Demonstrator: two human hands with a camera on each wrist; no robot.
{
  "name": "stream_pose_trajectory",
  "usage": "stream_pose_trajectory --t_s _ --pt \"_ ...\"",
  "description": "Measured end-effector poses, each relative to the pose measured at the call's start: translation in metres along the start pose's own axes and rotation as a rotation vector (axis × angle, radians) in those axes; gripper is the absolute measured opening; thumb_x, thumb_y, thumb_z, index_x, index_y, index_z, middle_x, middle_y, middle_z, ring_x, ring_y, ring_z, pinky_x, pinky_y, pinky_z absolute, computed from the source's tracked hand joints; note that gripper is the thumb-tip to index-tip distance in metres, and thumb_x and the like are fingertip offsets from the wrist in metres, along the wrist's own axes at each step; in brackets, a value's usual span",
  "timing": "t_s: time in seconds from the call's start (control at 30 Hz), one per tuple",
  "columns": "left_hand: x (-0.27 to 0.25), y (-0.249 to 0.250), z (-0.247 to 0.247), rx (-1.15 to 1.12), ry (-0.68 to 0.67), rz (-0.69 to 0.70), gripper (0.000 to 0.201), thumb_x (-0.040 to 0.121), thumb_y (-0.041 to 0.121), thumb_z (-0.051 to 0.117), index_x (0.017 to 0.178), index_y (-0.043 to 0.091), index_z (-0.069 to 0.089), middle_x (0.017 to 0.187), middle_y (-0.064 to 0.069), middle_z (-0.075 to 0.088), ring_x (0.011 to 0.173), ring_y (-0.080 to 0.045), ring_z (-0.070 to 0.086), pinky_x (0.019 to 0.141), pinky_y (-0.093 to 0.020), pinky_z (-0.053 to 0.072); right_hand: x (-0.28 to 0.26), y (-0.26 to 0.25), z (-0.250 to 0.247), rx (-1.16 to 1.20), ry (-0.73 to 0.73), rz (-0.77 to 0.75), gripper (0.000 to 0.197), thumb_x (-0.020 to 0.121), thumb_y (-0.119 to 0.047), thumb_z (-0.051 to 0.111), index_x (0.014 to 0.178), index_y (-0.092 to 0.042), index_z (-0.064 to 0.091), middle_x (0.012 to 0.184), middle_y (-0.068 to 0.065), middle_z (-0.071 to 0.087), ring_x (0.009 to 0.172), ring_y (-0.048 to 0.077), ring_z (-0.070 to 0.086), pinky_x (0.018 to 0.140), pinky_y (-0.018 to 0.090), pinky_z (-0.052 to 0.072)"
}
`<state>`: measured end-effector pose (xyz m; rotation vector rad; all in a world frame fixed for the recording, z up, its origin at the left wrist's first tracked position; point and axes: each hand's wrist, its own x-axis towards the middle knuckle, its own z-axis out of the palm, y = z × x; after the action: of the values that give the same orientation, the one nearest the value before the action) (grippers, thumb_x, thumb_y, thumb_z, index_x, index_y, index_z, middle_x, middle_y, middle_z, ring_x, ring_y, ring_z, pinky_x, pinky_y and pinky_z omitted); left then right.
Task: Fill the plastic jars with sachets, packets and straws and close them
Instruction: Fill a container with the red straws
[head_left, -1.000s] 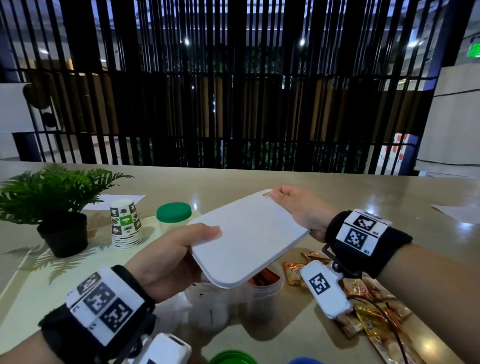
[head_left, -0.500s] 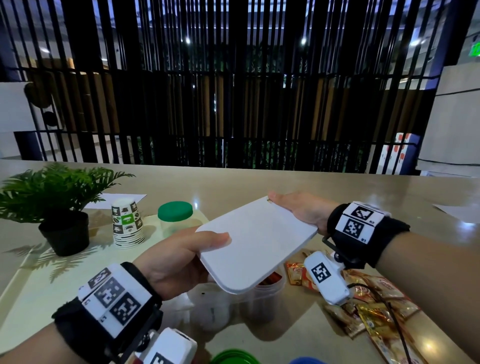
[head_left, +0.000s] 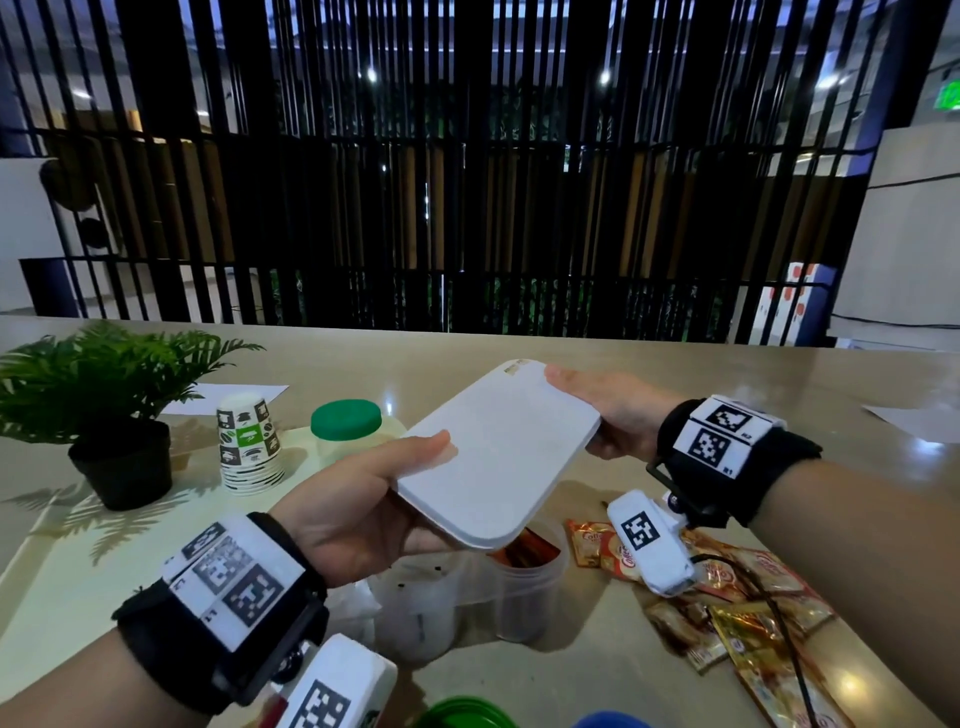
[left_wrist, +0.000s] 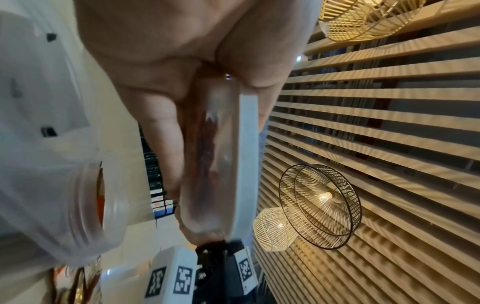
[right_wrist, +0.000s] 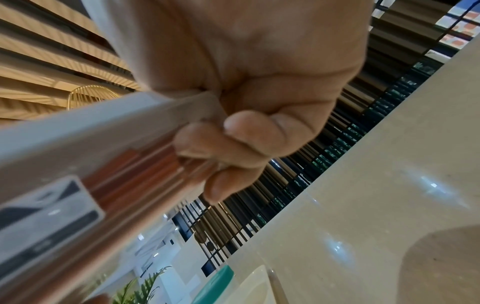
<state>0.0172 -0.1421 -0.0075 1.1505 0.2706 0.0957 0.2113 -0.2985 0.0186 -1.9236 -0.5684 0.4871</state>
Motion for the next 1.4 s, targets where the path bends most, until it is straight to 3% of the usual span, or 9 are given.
stream_pose_trajectory --t_s 0.1,0.4,0.57,0.7,0.83,0.93,1.13,1.3,1.4 --pt "-0.003 0.001 0.001 0.002 -0.034 -0.027 0.031 0.072 0.021 0.064 0.094 0.0 0.072 0.088 -0.018 0.072 0.063 -0.031 0.071 0.045 -0.039 0.058 0.001 0.0 0.002 0.061 0.038 -0.024 0.046 0.09 -0.057 0.05 0.07 -0.016 0.055 0.043 -0.003 0.046 0.04 0.013 0.038 0.042 0.018 0.029" --pt "-0.003 -0.014 0.015 -0.001 -0.003 0.027 0.027 0.092 0.016 0.055 0.113 -0.001 0.058 0.091 -0.017 0.075 0.068 -0.027 0.073 0.049 -0.034 0.059 0.006 0.001 0.01 0.23 0.149 -0.071 0.05 0.098 -0.053 0.036 0.061 -0.02 0.044 0.045 -0.003 0.042 0.037 0.011 0.034 0.041 0.017 0.025" --pt "-0.002 -0.017 0.018 -0.001 -0.05 0.019 0.039 0.077 0.016 0.062 0.113 0.0 0.06 0.096 -0.018 0.074 0.073 -0.028 0.073 0.052 -0.034 0.06 0.013 0.007 0.01 0.319 0.147 -0.017 0.045 0.096 -0.055 0.041 0.067 -0.021 0.046 0.047 -0.004 0.043 0.043 0.013 0.034 0.044 0.019 0.021" --pt "-0.002 -0.02 0.019 -0.026 -0.082 0.02 0.042 0.076 0.01 0.063 0.117 0.001 0.058 0.101 -0.019 0.073 0.078 -0.03 0.074 0.06 -0.039 0.062 0.015 0.01 0.01 0.361 0.02 0.101 0.05 0.077 -0.075 0.049 0.077 -0.026 0.054 0.072 0.0 0.053 0.074 0.02 0.044 0.059 0.025 0.031" --pt "0.001 -0.022 0.023 -0.044 -0.066 0.044 0.049 0.072 0.009 0.063 0.12 0.002 0.056 0.102 -0.02 0.073 0.077 -0.03 0.074 0.061 -0.038 0.062 0.01 0.005 0.02 0.386 -0.053 0.068 0.039 0.086 -0.058 0.055 0.089 -0.018 0.059 0.099 0.011 0.06 0.084 0.025 0.052 0.065 0.029 0.04" --pt "0.004 -0.024 0.023 -0.034 -0.052 0.07 0.053 0.071 0.012 0.065 0.123 0.003 0.055 0.105 -0.02 0.072 0.08 -0.03 0.073 0.065 -0.039 0.061 0.004 0.001 0.025 0.484 -0.003 0.043 0.04 0.092 -0.05 0.052 0.101 -0.013 0.063 0.095 0.009 0.071 0.076 0.02 0.066 0.066 0.028 0.055" --pt "0.009 -0.019 0.022 -0.086 -0.019 0.098 0.054 0.072 0.016 0.065 0.123 0.001 0.054 0.102 -0.02 0.073 0.076 -0.03 0.074 0.066 -0.037 0.059 -0.018 0.002 0.037 0.406 -0.169 0.071 0.061 0.07 -0.047 0.07 0.118 -0.01 0.062 0.12 0.013 0.067 0.112 0.029 0.062 0.107 0.043 0.039" --pt "0.01 -0.016 0.024 -0.077 0.01 0.122 0.045 0.08 0.015 0.062 0.122 0.003 0.055 0.101 -0.018 0.074 0.078 -0.029 0.074 0.061 -0.034 0.062 -0.025 0.002 0.037 0.336 -0.24 -0.065 0.041 0.079 -0.024 0.07 0.117 -0.01 0.062 0.112 0.01 0.07 0.097 0.024 0.068 0.085 0.035 0.054" --pt "0.009 -0.015 0.023 -0.071 0.004 0.091 0.047 0.077 0.015 0.064 0.122 0.003 0.055 0.101 -0.019 0.073 0.078 -0.03 0.074 0.064 -0.036 0.061 -0.02 0.006 0.038 0.299 -0.193 -0.046 0.05 0.078 -0.036 0.075 0.117 -0.008 0.062 0.115 0.013 0.068 0.099 0.028 0.065 0.09 0.038 0.049"
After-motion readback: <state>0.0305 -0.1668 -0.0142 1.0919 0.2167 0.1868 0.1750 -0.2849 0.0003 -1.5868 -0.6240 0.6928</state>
